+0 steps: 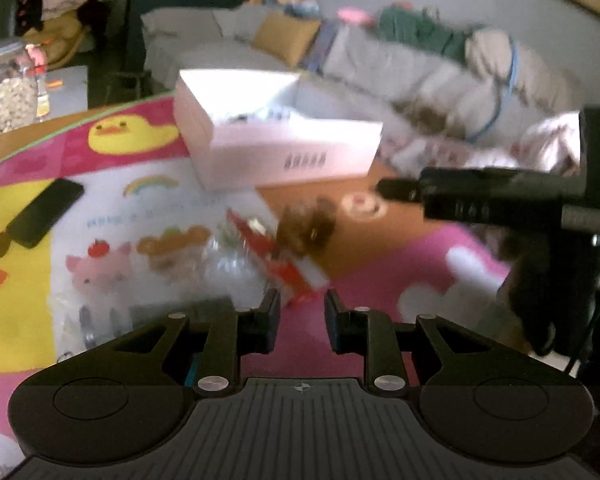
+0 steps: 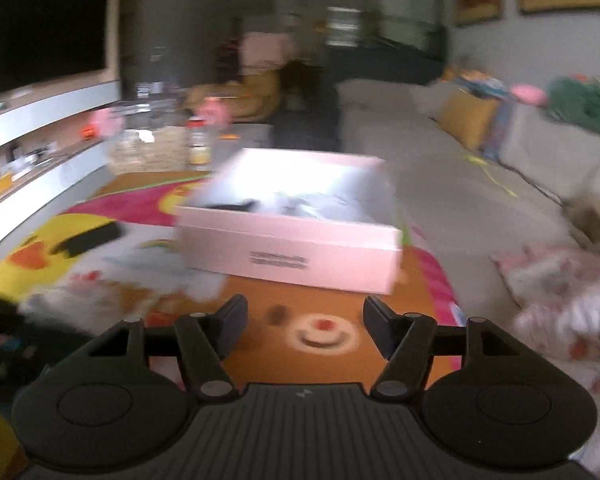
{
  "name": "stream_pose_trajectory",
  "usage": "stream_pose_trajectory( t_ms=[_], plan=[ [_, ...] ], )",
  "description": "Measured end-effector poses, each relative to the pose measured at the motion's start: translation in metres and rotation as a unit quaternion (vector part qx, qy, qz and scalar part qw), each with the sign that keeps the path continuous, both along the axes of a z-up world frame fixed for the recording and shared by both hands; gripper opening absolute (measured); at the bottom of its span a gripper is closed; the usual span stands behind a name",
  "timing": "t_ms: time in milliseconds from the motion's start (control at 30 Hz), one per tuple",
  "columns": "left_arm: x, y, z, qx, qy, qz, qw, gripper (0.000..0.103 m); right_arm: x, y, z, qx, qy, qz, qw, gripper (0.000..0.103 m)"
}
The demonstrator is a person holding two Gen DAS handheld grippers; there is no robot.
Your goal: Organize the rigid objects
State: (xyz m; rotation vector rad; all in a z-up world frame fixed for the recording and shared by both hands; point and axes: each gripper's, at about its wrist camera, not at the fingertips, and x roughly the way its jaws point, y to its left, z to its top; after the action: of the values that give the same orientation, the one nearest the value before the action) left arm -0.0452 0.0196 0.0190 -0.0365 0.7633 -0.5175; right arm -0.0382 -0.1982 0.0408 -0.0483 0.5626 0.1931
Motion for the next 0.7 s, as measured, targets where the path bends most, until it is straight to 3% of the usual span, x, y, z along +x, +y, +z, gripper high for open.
stream_pose_trajectory(
  t_ms=[200, 267, 300, 400, 467, 600, 700],
  plan=[
    [0.019, 0.023, -0.005, 0.040, 0.005, 0.070, 0.9967, 0.023, 0.012, -0.031, -0.033, 0.053, 0.051, -0.040, 0.997, 0.065],
    [0.025, 0.030, -0.003, 0.051, 0.000, 0.095, 0.9941, 0.023, 0.016, -0.031, -0.035, 0.061, 0.054, -0.036, 0.996, 0.070],
    [0.027, 0.032, -0.001, 0.036, 0.004, 0.104, 0.9940, 0.025, 0.015, -0.031, -0.035, 0.065, 0.053, -0.032, 0.996, 0.072],
    [0.034, 0.039, 0.003, -0.059, 0.039, 0.103, 0.9922, 0.025, 0.013, -0.028, -0.036, 0.060, 0.050, -0.028, 0.997, 0.072],
    [0.038, 0.030, 0.004, -0.083, 0.049, 0.093, 0.9909, 0.025, 0.012, -0.028, -0.034, 0.061, 0.050, -0.027, 0.996, 0.072],
    [0.043, -0.004, -0.003, -0.020, 0.034, 0.077, 0.9962, 0.025, 0.012, -0.030, -0.033, 0.065, 0.051, -0.031, 0.996, 0.072],
    [0.043, -0.024, -0.008, 0.000, 0.019, 0.065, 0.9977, 0.033, 0.013, -0.029, -0.033, 0.064, 0.052, -0.031, 0.996, 0.072]
  ],
)
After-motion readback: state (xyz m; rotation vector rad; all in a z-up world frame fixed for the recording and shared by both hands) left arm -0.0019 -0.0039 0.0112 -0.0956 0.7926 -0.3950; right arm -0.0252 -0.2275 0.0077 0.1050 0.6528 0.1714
